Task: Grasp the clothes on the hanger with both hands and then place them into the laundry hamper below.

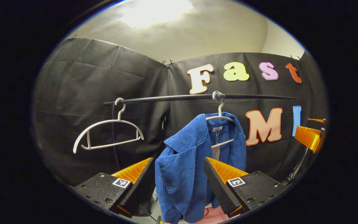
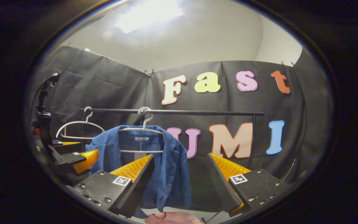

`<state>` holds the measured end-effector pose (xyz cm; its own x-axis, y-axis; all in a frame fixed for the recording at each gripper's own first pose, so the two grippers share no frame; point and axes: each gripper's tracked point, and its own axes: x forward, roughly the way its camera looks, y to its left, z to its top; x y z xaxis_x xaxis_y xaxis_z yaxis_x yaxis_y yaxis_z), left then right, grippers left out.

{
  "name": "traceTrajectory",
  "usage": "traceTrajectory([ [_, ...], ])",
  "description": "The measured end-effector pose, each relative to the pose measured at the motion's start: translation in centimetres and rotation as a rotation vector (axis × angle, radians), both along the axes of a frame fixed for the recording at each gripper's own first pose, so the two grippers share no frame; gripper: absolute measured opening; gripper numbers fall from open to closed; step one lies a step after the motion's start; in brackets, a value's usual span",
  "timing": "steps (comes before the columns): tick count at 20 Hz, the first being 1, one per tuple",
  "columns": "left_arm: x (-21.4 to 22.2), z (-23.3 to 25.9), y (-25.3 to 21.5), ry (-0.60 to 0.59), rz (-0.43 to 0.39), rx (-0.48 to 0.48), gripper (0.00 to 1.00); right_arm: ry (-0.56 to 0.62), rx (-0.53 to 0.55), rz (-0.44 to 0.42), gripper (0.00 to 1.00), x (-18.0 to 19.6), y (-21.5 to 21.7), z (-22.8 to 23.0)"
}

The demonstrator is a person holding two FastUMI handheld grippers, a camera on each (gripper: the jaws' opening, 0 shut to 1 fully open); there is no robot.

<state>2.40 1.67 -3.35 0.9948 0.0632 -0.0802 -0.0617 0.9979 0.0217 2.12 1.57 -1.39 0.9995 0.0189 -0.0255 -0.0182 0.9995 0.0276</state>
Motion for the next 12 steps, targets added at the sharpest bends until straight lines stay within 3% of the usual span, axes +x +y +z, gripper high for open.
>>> traceTrajectory([
  [6, 0.8, -1.1, 0.3, 0.005, 0.079, 0.015, 0.96, 0.01, -0.01, 0.001, 0.99, 0.7, -1.0, -0.6],
  [12, 2.1, -0.9, -1.7, -0.018, 0.093, 0.036, 0.96, 0.01, -0.011, 0.01, 0.99, 2.2, -2.3, -0.9],
])
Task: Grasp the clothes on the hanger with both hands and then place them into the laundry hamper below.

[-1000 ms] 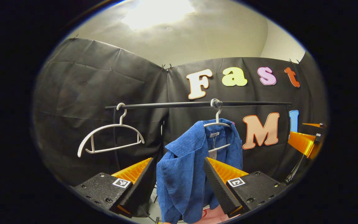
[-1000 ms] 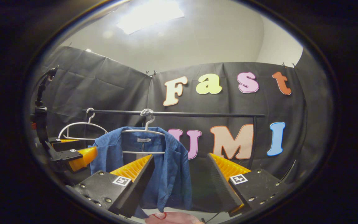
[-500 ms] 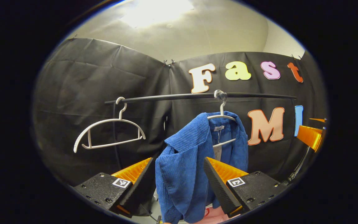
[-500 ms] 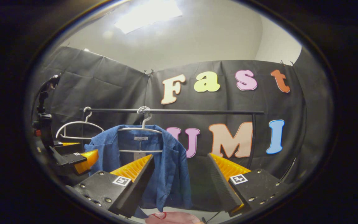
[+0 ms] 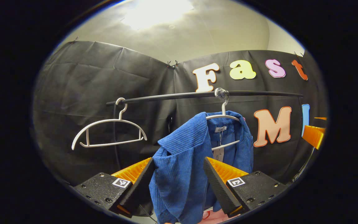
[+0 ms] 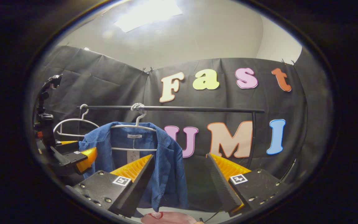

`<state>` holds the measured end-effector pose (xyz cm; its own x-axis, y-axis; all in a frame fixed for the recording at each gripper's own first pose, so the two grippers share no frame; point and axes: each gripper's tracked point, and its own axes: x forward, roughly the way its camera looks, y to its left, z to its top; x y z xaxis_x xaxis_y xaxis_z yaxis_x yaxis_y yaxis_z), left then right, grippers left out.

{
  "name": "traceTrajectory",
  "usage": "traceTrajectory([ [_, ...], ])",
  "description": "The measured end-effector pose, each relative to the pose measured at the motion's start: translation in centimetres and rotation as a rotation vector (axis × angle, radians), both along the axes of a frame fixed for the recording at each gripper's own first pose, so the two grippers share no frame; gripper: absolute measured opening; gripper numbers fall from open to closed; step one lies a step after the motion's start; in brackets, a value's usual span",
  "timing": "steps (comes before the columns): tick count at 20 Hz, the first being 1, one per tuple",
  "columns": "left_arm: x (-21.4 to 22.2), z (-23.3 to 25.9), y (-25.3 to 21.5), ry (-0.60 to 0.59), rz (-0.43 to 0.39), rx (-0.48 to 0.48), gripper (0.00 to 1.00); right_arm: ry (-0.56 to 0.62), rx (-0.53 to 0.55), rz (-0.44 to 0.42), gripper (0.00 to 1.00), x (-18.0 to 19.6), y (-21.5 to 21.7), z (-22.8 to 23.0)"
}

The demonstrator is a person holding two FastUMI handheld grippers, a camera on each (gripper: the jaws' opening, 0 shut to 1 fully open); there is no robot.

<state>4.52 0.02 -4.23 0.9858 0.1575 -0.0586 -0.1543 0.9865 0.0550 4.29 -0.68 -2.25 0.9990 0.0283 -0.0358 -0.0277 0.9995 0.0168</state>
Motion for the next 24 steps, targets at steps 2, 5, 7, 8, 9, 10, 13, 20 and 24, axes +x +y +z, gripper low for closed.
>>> traceTrajectory([
  [2, 0.3, -0.5, -0.1, 0.01, 0.041, 0.024, 0.96, 0.0, -0.007, 0.002, 0.99, 0.4, -0.6, -0.2],
  [5, 1.3, -1.1, -0.2, 0.012, 0.096, 0.074, 0.96, 0.008, -0.008, 0.0, 0.96, 0.7, -1.7, -0.6],
  [7, 2.0, -1.9, 0.4, 0.026, 0.139, 0.113, 0.96, 0.013, -0.004, 0.0, 0.97, 1.0, -2.4, -0.7],
  [8, 2.4, -2.1, 0.5, 0.032, 0.153, 0.121, 0.98, 0.014, -0.005, 0.001, 0.97, 1.1, -2.7, -0.7],
  [9, 2.6, -2.3, 0.8, 0.033, 0.171, 0.123, 0.99, 0.015, -0.007, 0.002, 1.0, 1.1, -3.0, -0.8],
  [10, 2.9, -2.4, 1.0, 0.029, 0.18, 0.12, 0.96, 0.017, -0.011, 0.003, 0.96, 1.3, -3.4, -0.8],
  [13, 3.4, -2.8, 1.6, 0.03, 0.202, 0.146, 0.9, 0.026, -0.013, 0.013, 0.96, 1.7, -3.6, -1.2],
  [20, 4.5, -3.1, 1.9, 0.043, 0.143, 0.141, 0.22, 0.038, -0.01, 0.067, 0.99, 2.9, -1.5, -2.1],
  [24, 4.1, -2.9, 1.6, 0.051, 0.087, 0.135, 0.07, 0.051, -0.006, 0.109, 1.0, 4.1, 0.6, -2.9],
])
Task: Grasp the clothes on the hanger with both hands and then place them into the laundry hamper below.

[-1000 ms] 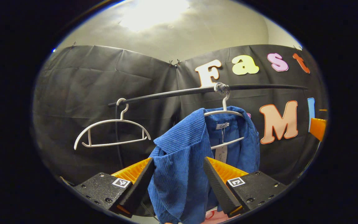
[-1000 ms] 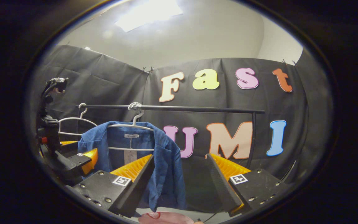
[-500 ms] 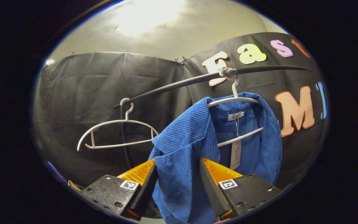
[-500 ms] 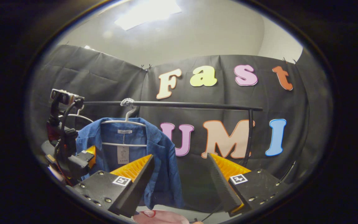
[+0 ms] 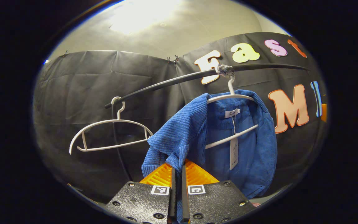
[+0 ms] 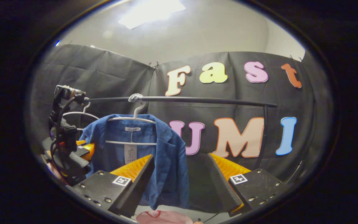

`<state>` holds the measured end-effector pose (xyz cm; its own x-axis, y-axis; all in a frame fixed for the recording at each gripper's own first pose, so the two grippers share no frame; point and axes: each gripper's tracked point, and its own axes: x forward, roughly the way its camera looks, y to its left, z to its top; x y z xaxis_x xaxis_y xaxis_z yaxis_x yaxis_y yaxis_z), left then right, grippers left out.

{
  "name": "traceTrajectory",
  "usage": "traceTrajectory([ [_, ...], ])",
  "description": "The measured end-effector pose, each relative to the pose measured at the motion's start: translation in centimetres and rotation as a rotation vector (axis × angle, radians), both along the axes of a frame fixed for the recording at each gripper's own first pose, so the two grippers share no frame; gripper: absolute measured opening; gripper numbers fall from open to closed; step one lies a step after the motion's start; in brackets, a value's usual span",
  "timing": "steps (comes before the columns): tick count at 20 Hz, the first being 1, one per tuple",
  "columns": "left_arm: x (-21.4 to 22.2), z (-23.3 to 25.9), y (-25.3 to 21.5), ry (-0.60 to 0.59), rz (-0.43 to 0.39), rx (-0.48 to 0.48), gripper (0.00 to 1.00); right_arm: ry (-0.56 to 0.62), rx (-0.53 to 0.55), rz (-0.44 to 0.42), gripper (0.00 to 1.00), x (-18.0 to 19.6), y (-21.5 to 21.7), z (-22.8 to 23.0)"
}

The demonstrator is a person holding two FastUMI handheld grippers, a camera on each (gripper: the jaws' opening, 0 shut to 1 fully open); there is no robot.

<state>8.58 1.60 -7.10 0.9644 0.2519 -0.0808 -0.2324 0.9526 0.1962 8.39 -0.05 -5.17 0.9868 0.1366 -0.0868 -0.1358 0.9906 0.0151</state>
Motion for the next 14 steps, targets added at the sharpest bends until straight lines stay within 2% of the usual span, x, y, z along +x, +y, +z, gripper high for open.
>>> traceTrajectory([
  [2, -0.1, 0.1, -0.1, 0.003, -0.026, -0.01, 0.05, 0.005, 0.006, 0.024, 0.97, 0.8, 1.4, -0.5],
  [3, -0.1, 0.3, -0.1, 0.006, -0.038, -0.013, 0.07, 0.004, 0.007, 0.035, 0.97, 1.2, 2.0, -0.6],
  [4, -0.3, 0.4, -0.2, 0.006, -0.053, -0.016, 0.04, 0.003, 0.005, 0.044, 1.0, 1.7, 2.6, -0.7],
  [9, -0.8, 1.0, -0.3, 0.015, -0.112, -0.042, 0.05, 0.01, 0.003, 0.078, 0.97, 4.5, 5.2, -1.9],
  [10, -1.0, 1.2, -0.2, 0.016, -0.123, -0.051, 0.05, 0.013, 0.003, 0.081, 1.0, 5.1, 5.6, -2.2],
  [14, -1.5, 1.9, 0.1, 0.017, -0.163, -0.058, 0.05, 0.052, -0.023, 0.07, 0.97, 7.8, 6.5, -4.4],
])
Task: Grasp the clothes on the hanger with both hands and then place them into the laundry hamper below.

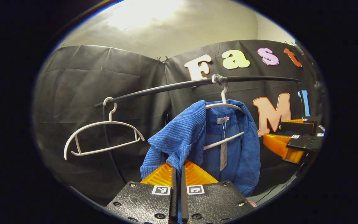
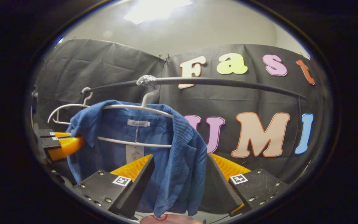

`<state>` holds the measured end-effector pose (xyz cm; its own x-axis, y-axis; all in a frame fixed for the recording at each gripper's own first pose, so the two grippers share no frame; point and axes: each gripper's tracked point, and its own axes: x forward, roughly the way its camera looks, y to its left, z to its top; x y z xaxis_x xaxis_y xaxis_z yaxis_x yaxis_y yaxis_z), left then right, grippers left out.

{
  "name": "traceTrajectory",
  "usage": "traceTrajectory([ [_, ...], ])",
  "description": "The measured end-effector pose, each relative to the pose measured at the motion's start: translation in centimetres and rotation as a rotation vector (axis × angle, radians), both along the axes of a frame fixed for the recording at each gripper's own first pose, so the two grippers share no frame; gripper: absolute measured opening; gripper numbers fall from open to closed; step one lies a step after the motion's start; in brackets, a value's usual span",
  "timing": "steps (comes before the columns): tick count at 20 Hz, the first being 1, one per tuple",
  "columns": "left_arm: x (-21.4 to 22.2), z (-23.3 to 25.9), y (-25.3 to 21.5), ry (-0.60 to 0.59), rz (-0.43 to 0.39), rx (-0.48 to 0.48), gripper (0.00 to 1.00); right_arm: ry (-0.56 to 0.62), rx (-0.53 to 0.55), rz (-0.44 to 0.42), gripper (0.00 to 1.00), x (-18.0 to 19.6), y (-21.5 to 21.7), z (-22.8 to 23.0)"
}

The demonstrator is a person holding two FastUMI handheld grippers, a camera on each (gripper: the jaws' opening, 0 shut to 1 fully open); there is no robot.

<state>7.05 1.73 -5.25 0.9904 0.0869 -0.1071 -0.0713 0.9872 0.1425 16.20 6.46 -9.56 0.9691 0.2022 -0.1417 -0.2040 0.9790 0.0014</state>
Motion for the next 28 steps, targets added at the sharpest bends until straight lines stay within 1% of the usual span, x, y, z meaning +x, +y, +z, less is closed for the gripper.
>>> traceTrajectory([
  [1, 0.0, 0.2, 0.1, -0.002, -0.006, 0.004, 0.05, 0.01, -0.001, 0.0, 0.97, 0.6, 0.3, -0.6],
  [2, -0.1, 0.1, 0.1, -0.002, -0.012, 0.008, 0.05, 0.021, -0.004, -0.003, 1.0, 1.1, 0.5, -1.2],
  [3, -0.2, 0.2, 0.0, -0.003, -0.017, 0.012, 0.03, 0.033, -0.008, -0.007, 1.0, 1.6, 0.5, -2.0],
  [5, -0.3, 0.4, 0.0, -0.004, -0.026, 0.014, 0.05, 0.063, -0.016, -0.014, 1.0, 2.3, 0.8, -3.4],
  [8, -0.4, 0.5, 0.1, -0.008, -0.037, 0.001, 0.05, 0.108, -0.004, -0.015, 0.99, 3.8, 1.2, -5.3],
  [11, -0.6, 1.0, 0.4, -0.012, -0.043, -0.015, 0.05, 0.169, 0.014, -0.013, 0.75, 4.6, 2.1, -7.4],
  [13, -0.6, 1.4, 0.6, -0.012, -0.049, -0.035, 0.05, 0.215, 0.015, -0.02, 0.65, 4.8, 2.1, -8.7],
  [14, -0.7, 1.5, 0.6, -0.011, -0.054, -0.047, 0.03, 0.239, 0.009, -0.027, 0.55, 4.8, 2.0, -9.3],
  [15, -0.7, 1.5, 0.7, -0.011, -0.058, -0.058, 0.05, 0.259, 0.003, -0.037, 0.43, 4.9, 1.8, -10.0],
  [17, -0.7, 1.9, 0.9, -0.012, -0.066, -0.072, 0.05, 0.275, -0.007, -0.072, 0.11, 4.9, 1.0, -10.3],
  [18, -0.7, 2.0, 0.9, -0.012, -0.072, -0.076, 0.05, 0.275, -0.012, -0.083, 0.05, 4.9, 0.5, -10.3],
  [20, -0.7, 2.1, 0.8, 0.006, -0.098, -0.096, 0.03, 0.263, -0.033, -0.113, 0.05, 5.1, -1.0, -9.7],
  [23, -0.9, 2.8, 1.1, 0.02, -0.122, -0.146, 0.04, 0.193, -0.048, -0.164, 0.04, 5.9, -2.9, -7.3],
  [26, -0.9, 4.4, 1.8, 0.011, -0.134, -0.18, 0.03, 0.145, -0.06, -0.193, 0.04, 6.8, -4.5, -5.2],
  [27, -1.0, 4.9, 2.0, 0.009, -0.138, -0.192, 0.05, 0.133, -0.071, -0.199, 0.03, 7.0, -5.0, -4.9],
  [28, -1.1, 5.5, 2.1, 0.009, -0.145, -0.208, 0.05, 0.124, -0.081, -0.205, 0.04, 7.2, -5.4, -4.4],
])
